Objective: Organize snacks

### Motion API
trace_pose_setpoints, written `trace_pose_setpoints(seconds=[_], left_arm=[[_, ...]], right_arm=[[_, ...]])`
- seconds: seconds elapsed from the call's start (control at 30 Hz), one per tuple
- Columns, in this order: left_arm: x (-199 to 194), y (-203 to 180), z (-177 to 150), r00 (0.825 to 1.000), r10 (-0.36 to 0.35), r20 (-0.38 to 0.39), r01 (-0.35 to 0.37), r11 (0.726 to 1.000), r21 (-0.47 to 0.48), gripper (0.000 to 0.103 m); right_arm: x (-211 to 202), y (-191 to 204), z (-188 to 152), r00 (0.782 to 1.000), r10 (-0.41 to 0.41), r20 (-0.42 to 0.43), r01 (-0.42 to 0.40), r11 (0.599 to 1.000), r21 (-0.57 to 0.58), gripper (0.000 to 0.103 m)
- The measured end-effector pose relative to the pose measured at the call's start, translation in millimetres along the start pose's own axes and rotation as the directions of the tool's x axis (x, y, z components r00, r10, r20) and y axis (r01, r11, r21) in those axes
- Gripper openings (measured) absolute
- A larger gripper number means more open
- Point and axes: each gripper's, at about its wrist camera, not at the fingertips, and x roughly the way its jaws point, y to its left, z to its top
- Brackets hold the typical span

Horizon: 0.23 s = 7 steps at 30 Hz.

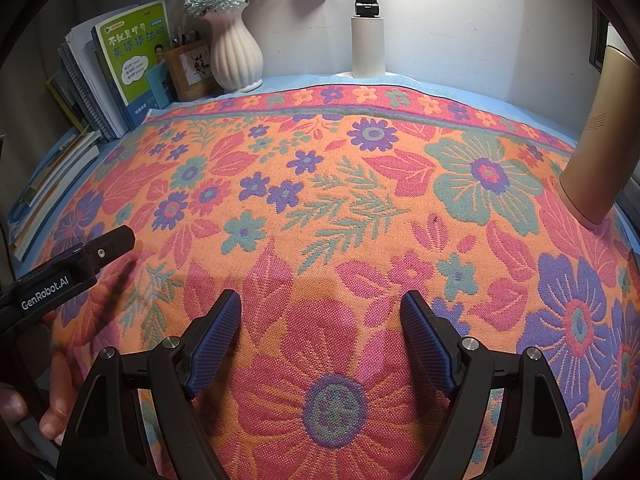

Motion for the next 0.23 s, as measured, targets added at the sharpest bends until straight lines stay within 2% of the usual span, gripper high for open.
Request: trace_pose_setpoints(seconds=[0.23], left_arm=[[-9.3,3.6,0.8,0.998,-0.020,0.056,0.020,1.000,-0.004,0.092]], right_arm=[[0.0,0.2,0.1,1.000,0.000,-0.001,0.000,1.000,0.000,0.082]])
